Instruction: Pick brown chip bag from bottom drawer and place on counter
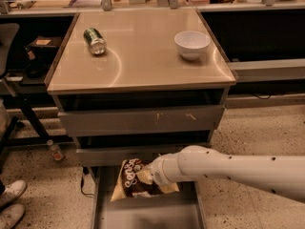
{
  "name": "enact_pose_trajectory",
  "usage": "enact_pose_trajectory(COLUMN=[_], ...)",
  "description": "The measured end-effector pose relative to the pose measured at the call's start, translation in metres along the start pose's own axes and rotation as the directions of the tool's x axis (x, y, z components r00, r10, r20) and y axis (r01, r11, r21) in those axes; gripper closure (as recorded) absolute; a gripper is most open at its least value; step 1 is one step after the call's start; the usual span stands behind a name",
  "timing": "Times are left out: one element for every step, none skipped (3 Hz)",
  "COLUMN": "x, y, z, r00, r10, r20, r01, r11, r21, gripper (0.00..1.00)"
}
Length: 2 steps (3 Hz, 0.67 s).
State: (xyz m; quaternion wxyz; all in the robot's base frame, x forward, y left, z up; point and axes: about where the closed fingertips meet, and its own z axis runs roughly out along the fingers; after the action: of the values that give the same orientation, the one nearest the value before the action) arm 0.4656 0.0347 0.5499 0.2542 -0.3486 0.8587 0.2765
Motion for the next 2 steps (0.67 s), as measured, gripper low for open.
enact_pose_trajectory(x=[-0.023,-0.058], y=[0.007,0.016], z=[-0.034,-0.08], r00=[0.999,0.996], r10=[0.03,0.026], r20=[0.031,0.085], r01=[-0.031,-0.031], r11=[0.9993,0.9974], r21=[0.023,0.065], gripper=[1.0,1.0])
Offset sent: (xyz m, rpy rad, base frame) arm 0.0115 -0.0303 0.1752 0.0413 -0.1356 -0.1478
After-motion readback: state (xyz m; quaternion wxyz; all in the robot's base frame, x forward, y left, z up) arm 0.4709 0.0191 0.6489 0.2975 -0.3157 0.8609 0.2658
